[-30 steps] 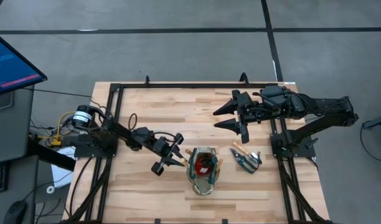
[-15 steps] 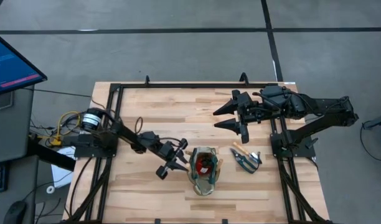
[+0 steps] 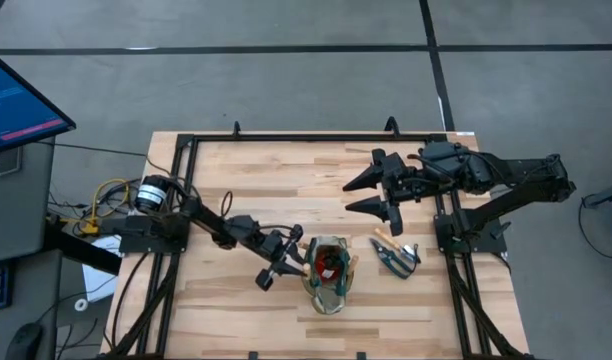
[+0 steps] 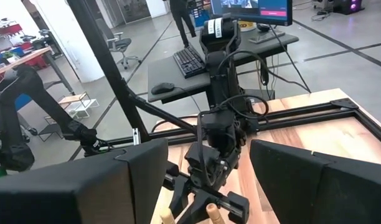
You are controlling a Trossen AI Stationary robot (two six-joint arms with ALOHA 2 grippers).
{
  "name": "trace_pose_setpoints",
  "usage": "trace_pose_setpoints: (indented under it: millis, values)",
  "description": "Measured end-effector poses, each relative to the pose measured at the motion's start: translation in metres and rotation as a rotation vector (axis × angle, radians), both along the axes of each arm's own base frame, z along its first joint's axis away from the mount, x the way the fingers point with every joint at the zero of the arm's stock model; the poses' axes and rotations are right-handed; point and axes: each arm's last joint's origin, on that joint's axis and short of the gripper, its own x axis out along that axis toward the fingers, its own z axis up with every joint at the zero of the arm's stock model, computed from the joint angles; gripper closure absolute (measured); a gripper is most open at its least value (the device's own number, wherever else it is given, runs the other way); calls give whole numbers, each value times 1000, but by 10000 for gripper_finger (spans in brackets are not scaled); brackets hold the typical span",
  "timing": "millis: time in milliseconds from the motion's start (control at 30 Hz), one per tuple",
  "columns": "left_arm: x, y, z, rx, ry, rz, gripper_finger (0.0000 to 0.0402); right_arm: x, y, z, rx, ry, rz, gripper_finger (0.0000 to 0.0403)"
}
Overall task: Pick & Place Garden tools in Gardening bag
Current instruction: Put the brown trowel into the green gardening bag
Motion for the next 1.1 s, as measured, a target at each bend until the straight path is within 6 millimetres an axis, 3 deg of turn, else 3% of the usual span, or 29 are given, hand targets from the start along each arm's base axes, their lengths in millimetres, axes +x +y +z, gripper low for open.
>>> trace_pose_setpoints:
  millis: [1100]
  values:
    - [10, -10, -17, -30, 104, 46, 320, 0, 2, 1, -7, -8, 10, 182]
